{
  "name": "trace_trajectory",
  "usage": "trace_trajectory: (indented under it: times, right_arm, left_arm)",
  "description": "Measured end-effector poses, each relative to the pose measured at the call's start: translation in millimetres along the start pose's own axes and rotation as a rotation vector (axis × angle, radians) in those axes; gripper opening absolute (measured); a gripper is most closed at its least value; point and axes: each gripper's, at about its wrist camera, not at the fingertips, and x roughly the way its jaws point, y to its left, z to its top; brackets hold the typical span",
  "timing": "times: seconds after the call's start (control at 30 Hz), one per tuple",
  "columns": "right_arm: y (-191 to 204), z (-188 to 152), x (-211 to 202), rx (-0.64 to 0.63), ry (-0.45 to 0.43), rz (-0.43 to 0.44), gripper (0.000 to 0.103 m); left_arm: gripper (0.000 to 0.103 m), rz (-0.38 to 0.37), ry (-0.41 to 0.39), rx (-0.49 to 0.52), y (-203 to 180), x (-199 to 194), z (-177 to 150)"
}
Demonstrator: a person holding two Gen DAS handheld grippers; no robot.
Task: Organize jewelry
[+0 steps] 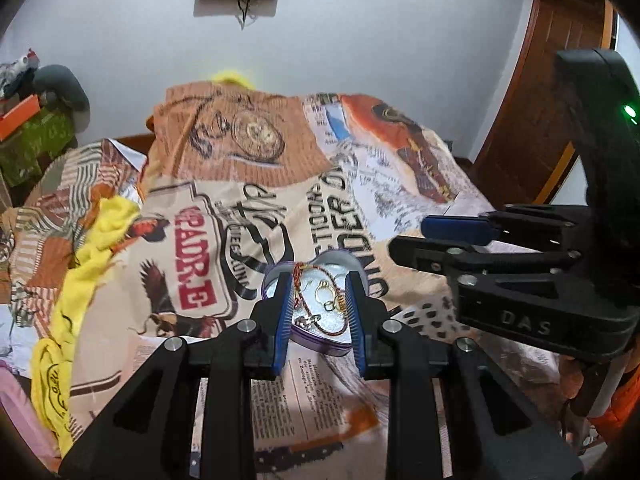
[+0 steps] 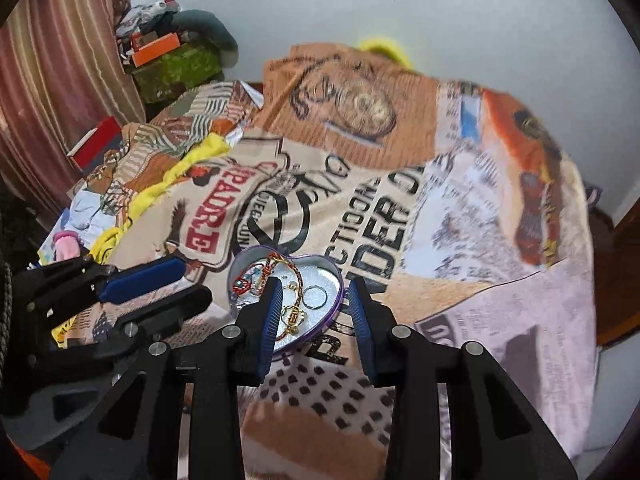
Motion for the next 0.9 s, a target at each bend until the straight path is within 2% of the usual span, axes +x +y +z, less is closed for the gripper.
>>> trace_trajectory:
  times: [0.23,0.43,0.53,0.57,0.67,0.73,0.87,0.9]
  right_arm:
    - [18,-6,-71,-0.029,-0.146,-0.044,0.031]
    - [39,-23,-144,-0.037,-0.333,-0.081,0.031]
    - [47,-34,-183,-0.024,-0.451,-0.09,0.031]
    - [49,-38,-195,-0.016,-0.489,-0.09,0.032]
    - [53,-53,-229,0.008,-0.607,-0.106,0.039]
    - [54,-62,-245,0.029,-0.667,-0.11,0.046]
    - [58,-75,-261,0.055,-0.741,-0.126,0.051]
    - [59,-76,-260,0.056,-0.745,-0.135,0.057]
  left_arm:
    - [0.025,-0.007,-0.122,0.012,-15,-67,10]
    - [0.026,0.006,-0.275,0.047,-38,-139,10]
    - [0.039,0.037,-0.388,0.063,-51,-182,3]
    - [0.04,0.042,-0.415,0.065,-54,-191,1]
    - [0.046,0.06,-0.513,0.081,-65,-227,-9]
    - [0.056,0.075,-0.559,0.082,-69,-241,-15]
    - [0.068,0.082,-0.635,0.059,-73,-267,-26]
    - [0.073,0.081,-0.645,0.052,-73,-270,-28]
